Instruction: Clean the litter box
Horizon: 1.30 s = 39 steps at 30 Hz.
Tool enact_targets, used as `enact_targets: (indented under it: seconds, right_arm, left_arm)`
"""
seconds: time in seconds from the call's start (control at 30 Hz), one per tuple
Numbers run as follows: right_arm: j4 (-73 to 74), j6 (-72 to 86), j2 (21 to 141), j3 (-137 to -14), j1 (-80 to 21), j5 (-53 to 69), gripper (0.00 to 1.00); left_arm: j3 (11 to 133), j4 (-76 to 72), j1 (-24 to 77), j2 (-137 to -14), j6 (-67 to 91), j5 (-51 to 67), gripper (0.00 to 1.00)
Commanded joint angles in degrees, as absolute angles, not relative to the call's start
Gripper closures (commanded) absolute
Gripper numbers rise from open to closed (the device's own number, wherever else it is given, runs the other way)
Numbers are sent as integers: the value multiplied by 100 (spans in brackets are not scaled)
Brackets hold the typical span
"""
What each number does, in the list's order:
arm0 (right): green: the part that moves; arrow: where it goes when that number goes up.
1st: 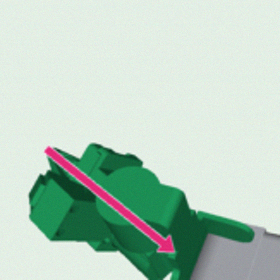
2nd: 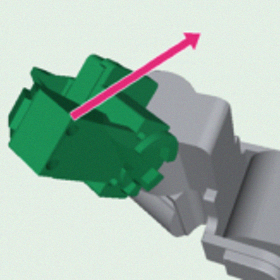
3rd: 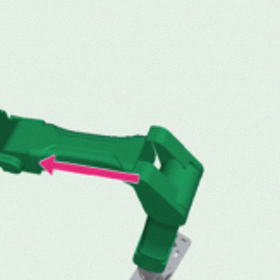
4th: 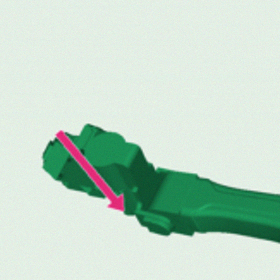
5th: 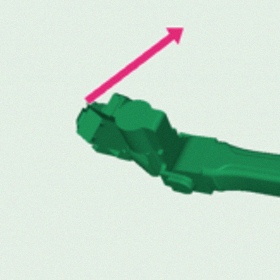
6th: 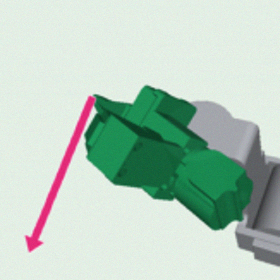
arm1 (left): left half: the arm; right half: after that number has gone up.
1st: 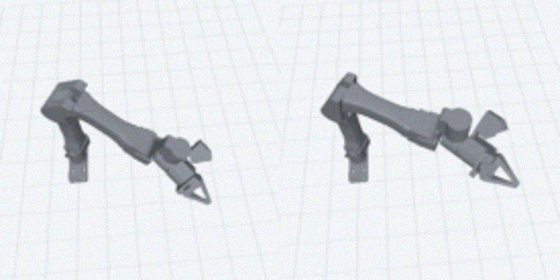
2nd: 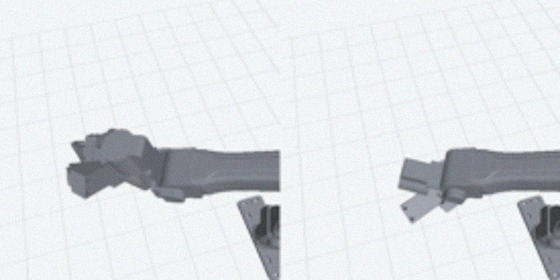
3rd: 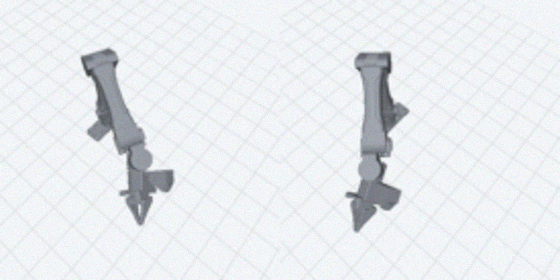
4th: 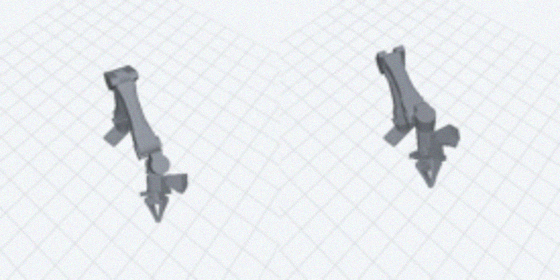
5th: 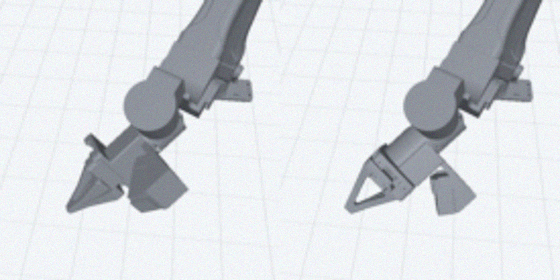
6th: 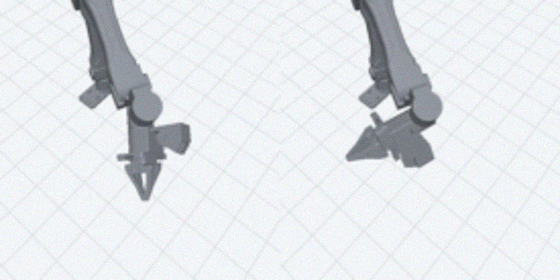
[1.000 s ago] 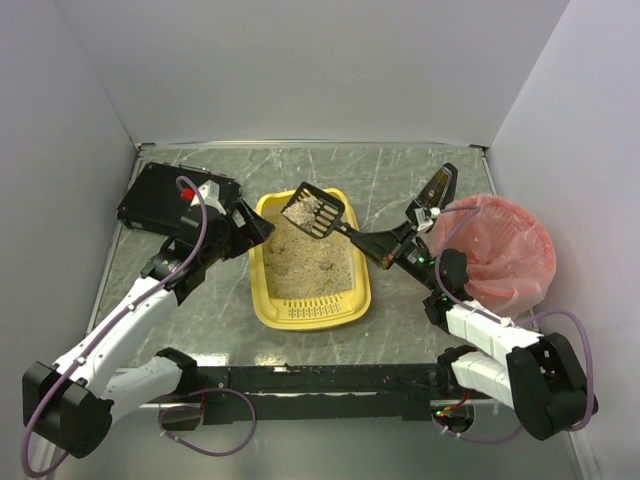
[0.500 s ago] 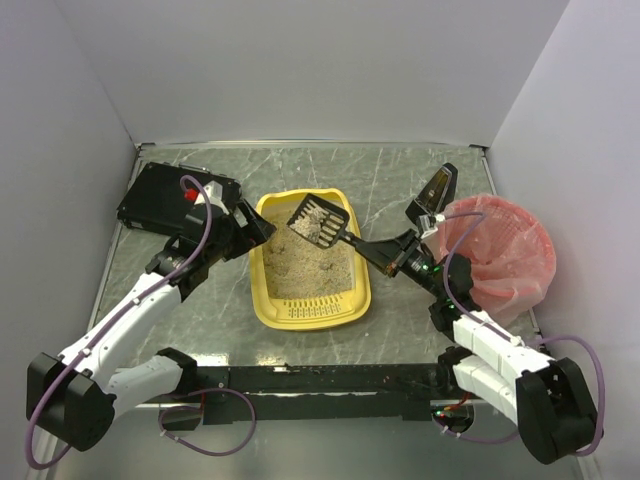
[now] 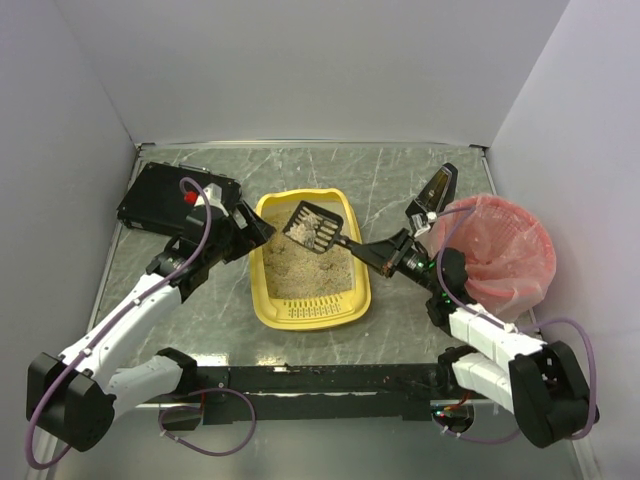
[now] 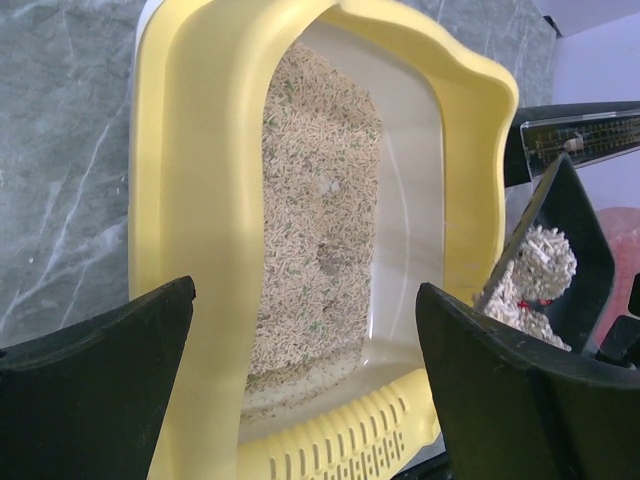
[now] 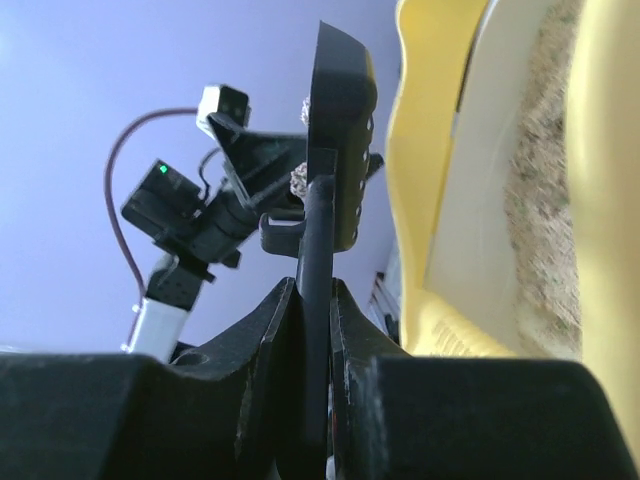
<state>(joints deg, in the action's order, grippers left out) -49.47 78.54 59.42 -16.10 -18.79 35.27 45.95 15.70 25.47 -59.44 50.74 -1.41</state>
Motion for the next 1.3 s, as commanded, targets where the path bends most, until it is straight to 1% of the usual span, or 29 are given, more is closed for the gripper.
enact_targets:
  seconds: [0.0, 0.07, 0.13, 0.17, 0.2, 0.27, 0.3, 0.37, 0.43, 0.47, 0.5, 0.53, 0.57, 0.63, 0.7, 0.73, 0.77, 0.8, 0.87, 0.9, 0.93, 1.0, 1.07, 1.1, 1.13, 1.17, 1.2, 1.23, 1.27]
  right_arm:
    - [-4739, 7262, 5546, -1790, -1854, 3264, 100]
    - [-4920, 7311, 5860, -2029, -1854, 3295, 100]
    - [-5778, 7767, 5959, -1724, -1854, 3708, 100]
    - [-5835, 8057, 5881, -1540, -1854, 3805, 100]
    - [-5653, 8060, 5793, -1303, -1846, 3684, 100]
    - [-4796, 7466, 5713, -1458, -1872, 3420, 100]
    - [-4799, 7331, 5791, -1824, -1889, 3349, 100]
    - [-5279, 7399, 6072, -2056, -1881, 3575, 100]
    - [-5624, 7820, 6056, -1759, -1881, 3953, 100]
    - [-5364, 7822, 5864, -1462, -1890, 3964, 100]
    - [-4996, 7692, 5767, -1459, -1872, 3833, 100]
    - [-4679, 7160, 5722, -1572, -1881, 3432, 100]
    - [-4458, 6954, 5852, -1982, -1907, 3341, 100]
    - [-5207, 7265, 6360, -2205, -1907, 3653, 100]
    - [-5990, 7732, 6539, -2075, -1916, 4033, 100]
    - [-6125, 7995, 6504, -1874, -1907, 4069, 100]
    - [-6109, 7963, 6460, -1594, -1899, 3887, 100]
    - [-5499, 7824, 6416, -1626, -1898, 3737, 100]
    - [-5291, 7252, 6643, -2202, -1994, 3315, 100]
    - [-5456, 7321, 6810, -2310, -2013, 3409, 100]
    - [-6441, 7869, 7073, -2285, -2013, 3515, 100]
    - [-6872, 8487, 7084, -1874, -1873, 4039, 100]
    - [-6209, 8281, 6629, -1618, -1828, 3956, 100]
    - [-5657, 7644, 6470, -1739, -1915, 3572, 100]
    - [-4816, 7238, 6312, -1975, -2003, 3325, 100]
    - [-4364, 6911, 6302, -2500, -2178, 3157, 100]
    - [-4177, 6760, 6302, -2601, -2180, 3173, 100]
    - [-4558, 6863, 6223, -2306, -2180, 3269, 100]
    - [-4518, 6986, 6075, -2077, -2023, 3348, 100]
  left_arm:
    - [4500, 1389, 2522, -5748, 5168, -185, 3]
    - [4570, 1441, 2522, -5757, 5107, -141, 3]
    - [4614, 1538, 2522, -5774, 5080, -193, 3]
    - [4597, 1529, 2522, -5757, 5080, -228, 3]
    - [4562, 1512, 2522, -5739, 5097, -246, 3]
    - [4509, 1363, 2522, -5696, 5115, -202, 3]
    - [4517, 1345, 2522, -5695, 5107, -167, 3]
    - [4561, 1450, 2522, -5721, 5036, -88, 3]
    - [4597, 1529, 2522, -5722, 5019, -140, 3]
    - [4588, 1521, 2522, -5678, 5027, -228, 3]
    - [4536, 1494, 2522, -5652, 5036, -255, 3]
    - [4500, 1451, 2522, -5625, 5054, -246, 3]
    - [4483, 1381, 2522, -5581, 5062, -176, 3]
    - [4482, 1388, 2522, -5564, 5028, -97, 3]
    - [4509, 1476, 2522, -5563, 5019, -140, 3]
    - [4509, 1494, 2522, -5555, 5027, -193, 3]
    - [4517, 1512, 2522, -5546, 5027, -254, 3]
    - [4509, 1503, 2514, -5546, 5036, -333, 3]
    - [4500, 1468, 2522, -5554, 5036, -290, 3]
    - [4526, 1485, 2514, -5563, 5019, -212, 3]
    - [4552, 1538, 2522, -5598, 5001, -194, 3]
    - [4544, 1556, 2522, -5607, 5001, -272, 3]
    - [4457, 1459, 2514, -5581, 5018, -342, 3]
    - [4430, 1407, 2514, -5590, 5019, -351, 3]
    - [4456, 1398, 2514, -5642, 5019, -308, 3]
    - [4552, 1476, 2514, -5677, 5010, -255, 3]
    - [4596, 1537, 2514, -5704, 4949, -211, 3]
    - [4631, 1669, 2514, -5730, 4940, -246, 3]
    - [4614, 1670, 2514, -5713, 4948, -272, 3]
